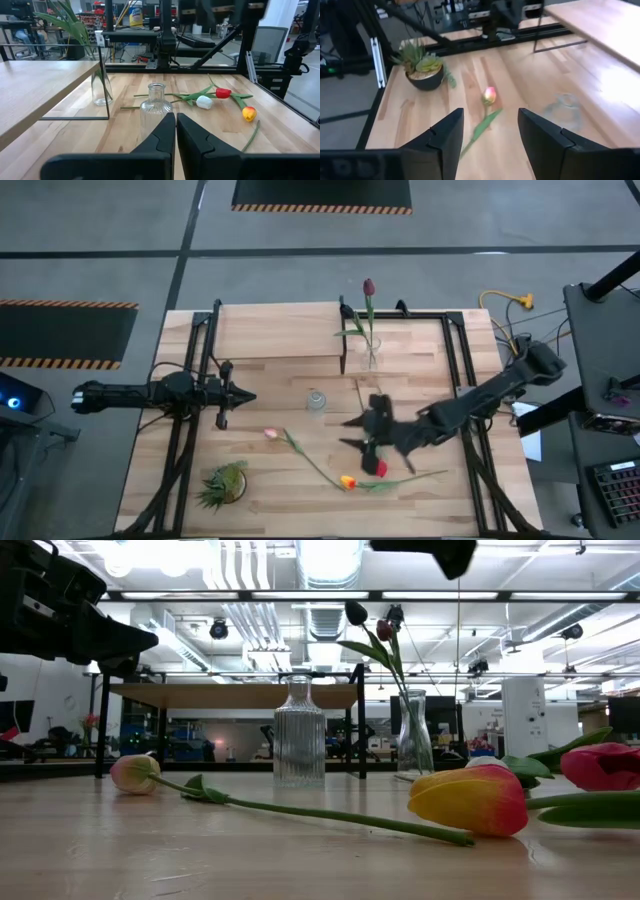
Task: Pick and place flowers into a vace then onto a shelf
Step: Put the pink tulip into the bottom transparent vase
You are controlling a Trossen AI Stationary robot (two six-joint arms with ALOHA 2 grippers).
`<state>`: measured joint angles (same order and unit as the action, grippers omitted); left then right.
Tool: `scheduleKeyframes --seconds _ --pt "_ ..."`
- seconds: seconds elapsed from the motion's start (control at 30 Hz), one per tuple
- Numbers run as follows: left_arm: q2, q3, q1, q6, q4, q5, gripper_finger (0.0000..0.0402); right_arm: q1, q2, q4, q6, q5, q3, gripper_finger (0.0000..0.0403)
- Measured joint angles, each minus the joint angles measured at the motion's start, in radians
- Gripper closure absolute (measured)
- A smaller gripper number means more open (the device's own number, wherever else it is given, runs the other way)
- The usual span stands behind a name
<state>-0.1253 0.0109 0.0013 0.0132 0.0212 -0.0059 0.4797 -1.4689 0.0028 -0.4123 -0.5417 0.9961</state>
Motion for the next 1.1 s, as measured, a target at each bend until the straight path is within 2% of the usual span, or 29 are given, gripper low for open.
scheduleKeyframes --seconds 0.33,0.5,0.87,1.1 --pt "0.0 0.0 0.0 0.0 0.0 0.0 0.0402 0.005 -0.292 -0.035 -0.01 0.001 0.223 0.0228" --pt "0.0 0.0 0.0 0.0 0.0 0.0 0.0402 0.002 -0.402 -0.129 -0.1 0.0 0.309 0.0229" --pt "0.001 0.0 0.0 0.0 0.0 0.0 0.0402 -0.036 -0.594 -0.188 -0.172 0.004 0.412 0.0197" --pt "-0.004 0.0 0.0 0.0 0.0 0.0 0.0402 -0.092 -0.686 -0.188 -0.173 0.17 0.471 0.0179"
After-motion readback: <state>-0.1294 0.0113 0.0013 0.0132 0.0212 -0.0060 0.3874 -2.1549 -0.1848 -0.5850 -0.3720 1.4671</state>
